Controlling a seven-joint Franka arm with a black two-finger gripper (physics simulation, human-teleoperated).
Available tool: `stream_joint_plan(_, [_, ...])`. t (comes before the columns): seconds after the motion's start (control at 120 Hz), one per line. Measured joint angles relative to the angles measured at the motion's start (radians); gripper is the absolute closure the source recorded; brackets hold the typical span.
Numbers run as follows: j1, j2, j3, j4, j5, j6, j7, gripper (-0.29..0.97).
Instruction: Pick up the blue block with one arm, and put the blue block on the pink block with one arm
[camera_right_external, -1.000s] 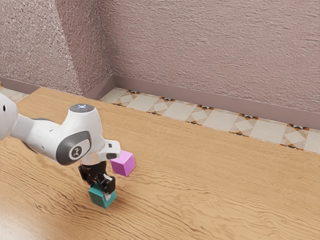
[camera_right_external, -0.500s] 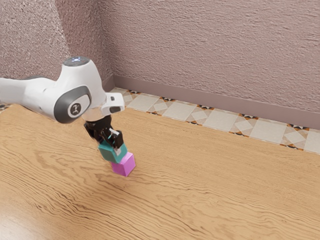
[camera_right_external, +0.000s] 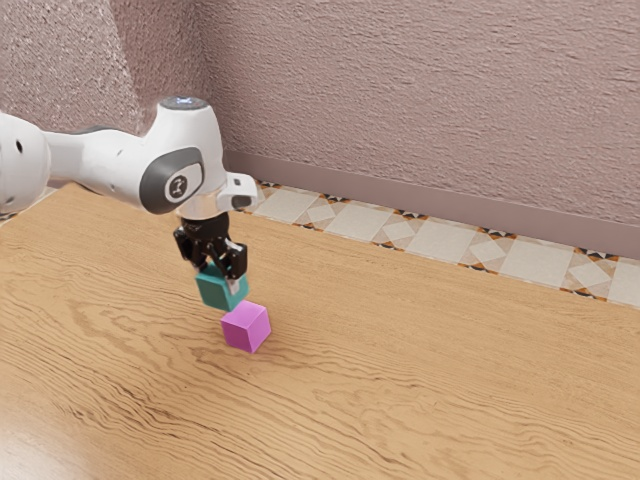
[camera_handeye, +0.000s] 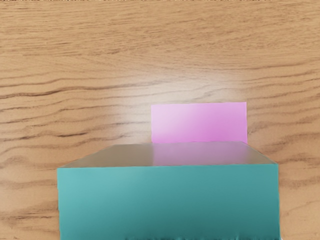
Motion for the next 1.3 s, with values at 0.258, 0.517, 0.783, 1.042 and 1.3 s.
stream_joint_plan(0.258, [-0.004,0.044,-0.002,0.034,0.003,-0.019,0.003,0.44])
stream_joint_plan(0.517, [-0.004,0.044,-0.017,0.032,0.002,-0.024,0.006,0.44])
stream_joint_plan(0.783, [-0.005,0.071,-0.027,0.060,0.002,-0.026,0.008,0.44])
stream_joint_plan(1.042, [-0.005,0.098,-0.026,0.075,0.003,-0.026,0.010,0.44])
stream_joint_plan(1.3, [-0.005,0.115,-0.026,0.076,-0.002,-0.023,0.014,0.29])
